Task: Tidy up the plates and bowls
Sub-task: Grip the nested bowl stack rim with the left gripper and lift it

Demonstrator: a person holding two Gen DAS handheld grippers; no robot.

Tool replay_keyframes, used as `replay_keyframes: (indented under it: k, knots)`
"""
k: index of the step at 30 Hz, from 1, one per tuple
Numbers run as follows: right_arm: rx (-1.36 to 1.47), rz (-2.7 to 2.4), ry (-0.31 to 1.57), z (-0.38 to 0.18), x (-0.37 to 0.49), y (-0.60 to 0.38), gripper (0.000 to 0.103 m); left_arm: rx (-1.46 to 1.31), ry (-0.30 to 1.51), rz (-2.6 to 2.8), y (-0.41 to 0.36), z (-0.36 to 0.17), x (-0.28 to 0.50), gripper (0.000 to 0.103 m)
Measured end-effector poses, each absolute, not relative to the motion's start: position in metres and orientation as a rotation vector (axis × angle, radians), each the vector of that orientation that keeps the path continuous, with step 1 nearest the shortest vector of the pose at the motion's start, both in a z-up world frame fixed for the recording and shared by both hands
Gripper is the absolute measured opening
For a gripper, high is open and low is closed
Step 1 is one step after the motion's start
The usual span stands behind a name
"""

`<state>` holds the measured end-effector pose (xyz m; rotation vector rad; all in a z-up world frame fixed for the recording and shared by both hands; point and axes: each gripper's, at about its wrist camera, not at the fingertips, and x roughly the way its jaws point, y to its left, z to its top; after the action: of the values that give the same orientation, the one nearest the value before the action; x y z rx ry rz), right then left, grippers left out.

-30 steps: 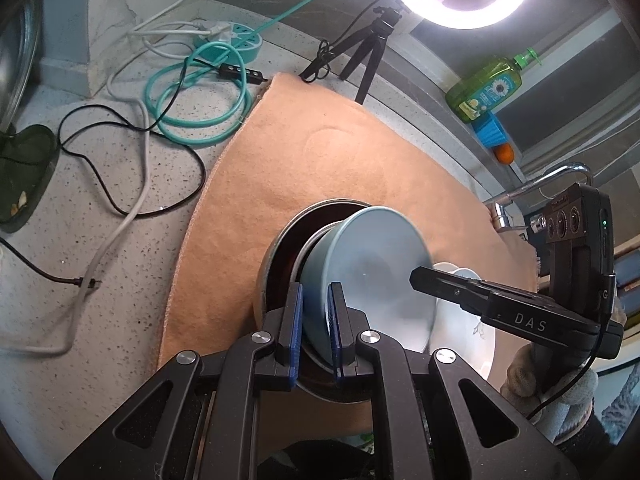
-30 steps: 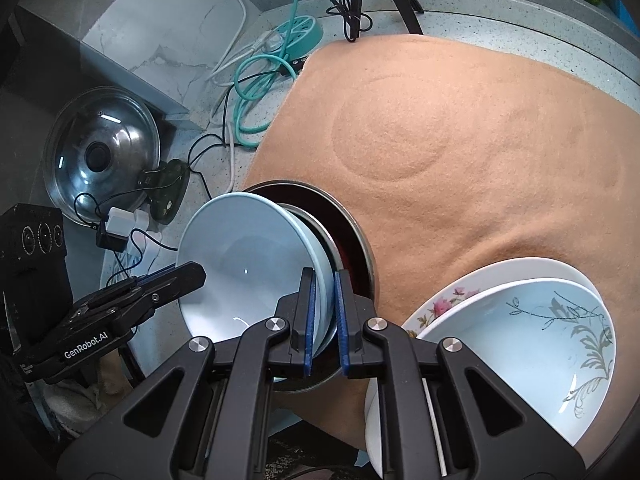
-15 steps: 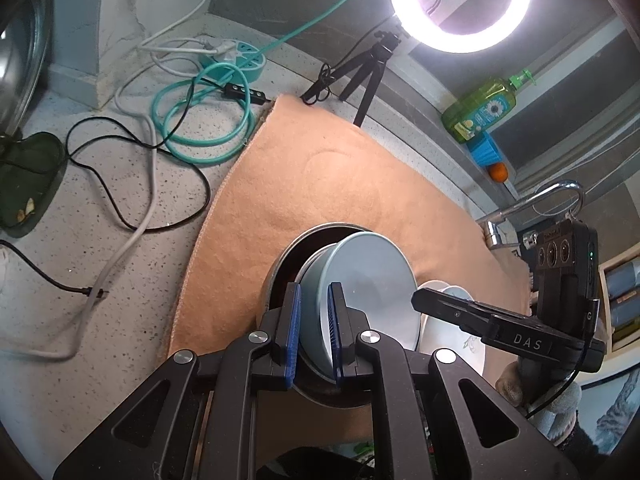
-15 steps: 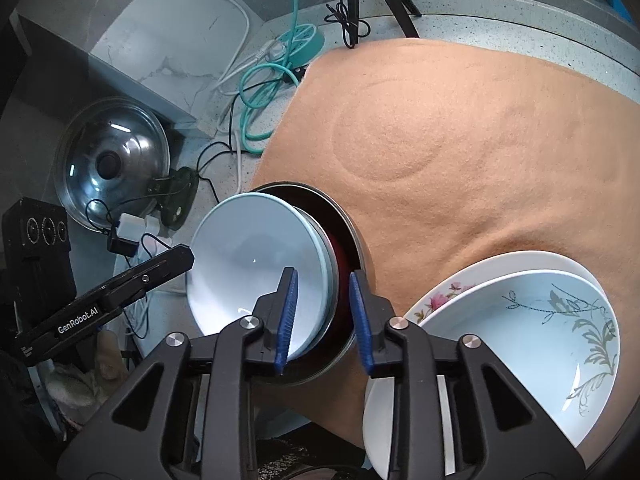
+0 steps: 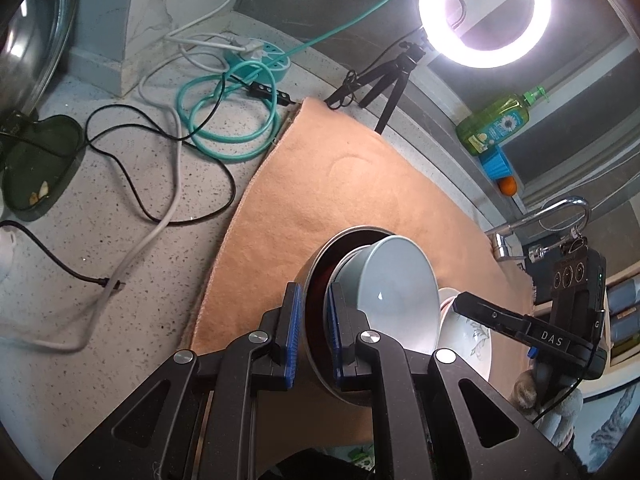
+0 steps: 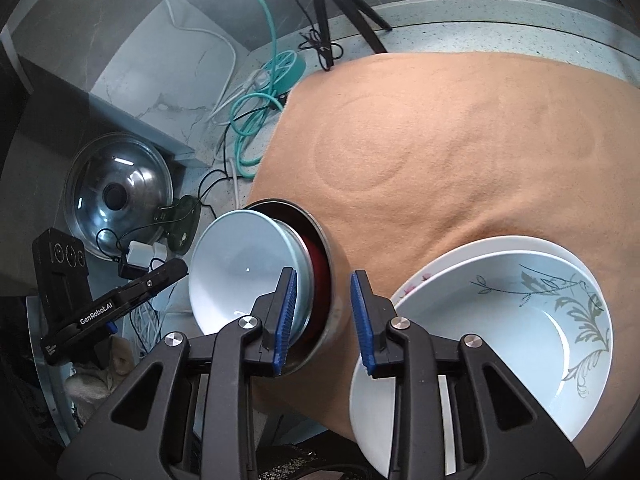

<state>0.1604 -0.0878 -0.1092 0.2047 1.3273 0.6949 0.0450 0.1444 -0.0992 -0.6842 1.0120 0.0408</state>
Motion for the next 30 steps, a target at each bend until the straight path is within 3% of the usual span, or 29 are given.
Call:
replay_keyframes:
  k: [18, 30]
  knots:
    - [0.155, 0.684, 1.361, -0.129, 0.159, -0.079, 0.028, -0.66, 1.064, 0.033, 0.137, -0.118, 0.048, 0.01]
    - [0.116, 0.689, 1.37, -0.133, 0.157, -0.071, 0.02, -0.601, 1.08, 0.054, 0.134, -0.12, 0.049, 0.01]
